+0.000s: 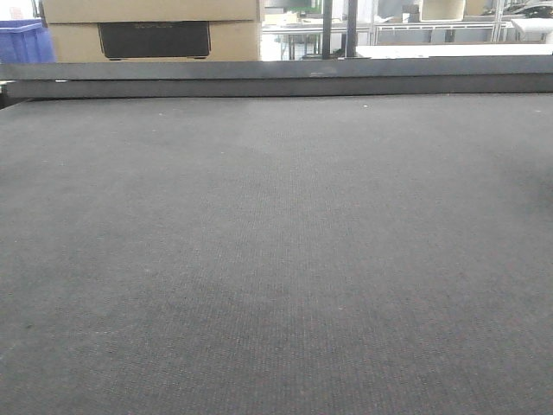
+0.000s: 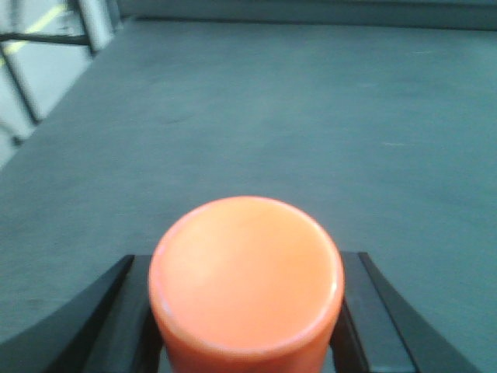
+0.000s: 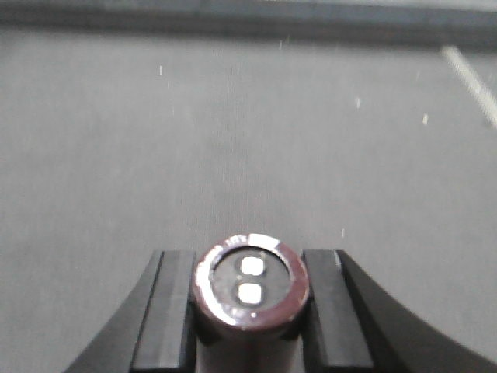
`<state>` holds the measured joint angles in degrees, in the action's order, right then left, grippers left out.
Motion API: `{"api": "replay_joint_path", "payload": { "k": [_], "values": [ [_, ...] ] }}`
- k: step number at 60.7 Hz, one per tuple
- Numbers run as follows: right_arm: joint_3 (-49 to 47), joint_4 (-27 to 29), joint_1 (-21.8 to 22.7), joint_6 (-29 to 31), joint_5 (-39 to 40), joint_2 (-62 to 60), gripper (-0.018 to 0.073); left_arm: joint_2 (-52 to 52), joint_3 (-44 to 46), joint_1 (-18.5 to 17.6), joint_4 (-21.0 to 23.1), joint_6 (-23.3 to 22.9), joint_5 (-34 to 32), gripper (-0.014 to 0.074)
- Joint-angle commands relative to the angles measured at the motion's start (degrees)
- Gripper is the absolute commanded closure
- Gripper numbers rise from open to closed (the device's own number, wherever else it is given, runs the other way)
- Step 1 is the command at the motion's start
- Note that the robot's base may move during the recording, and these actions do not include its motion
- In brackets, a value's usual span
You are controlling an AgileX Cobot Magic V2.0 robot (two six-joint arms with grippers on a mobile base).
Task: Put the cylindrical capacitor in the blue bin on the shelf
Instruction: 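Lift both held cylinders up off the table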
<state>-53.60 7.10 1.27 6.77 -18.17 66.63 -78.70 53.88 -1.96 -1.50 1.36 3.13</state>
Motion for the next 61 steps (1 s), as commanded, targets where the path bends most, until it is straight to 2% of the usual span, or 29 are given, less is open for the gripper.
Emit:
{"api": "replay_joint_path", "payload": {
  "k": [1,9,14,24,32,45,61],
  "values": [
    [-0.27,-0.30,0.23,0.21,-2.89,-0.64,0.0658,4.83,1.06,-3.08,-0.37,-0.29,6.82,0.0706],
    [1.89,-0.30,0.13,0.21,-4.93,-1.91,0.0658,10.21,1.06,-6.71,-0.14,-0.29,14.48,0.0707],
    [4.37,-0.30,0.13,0.21,-4.93,-4.13,0.0658,13.28,1.06,-7.80,1.07,-0.29,19.65,0.0707],
    [10.56,-0.34,-0.56,0.21,-5.40,-10.11,0.0658,18.84,1.06,-8.13,1.98,-0.29,28.99,0.0707],
    [13.21,-0.44,-3.17,0.42,-8.18,-15.58,0.0658,24.57,1.06,-8.13,1.98,-0.29,35.50,0.0707],
    [13.08,-0.48,-7.19,0.74,-9.97,-25.78,0.0658,33.17,1.06,-8.13,1.98,-0.04,38.47,0.0707],
    [11.18,-0.48,-7.29,0.74,-11.60,-38.65,0.0658,38.39,1.06,-8.13,2.07,-0.04,41.02,0.0707]
  ]
}}
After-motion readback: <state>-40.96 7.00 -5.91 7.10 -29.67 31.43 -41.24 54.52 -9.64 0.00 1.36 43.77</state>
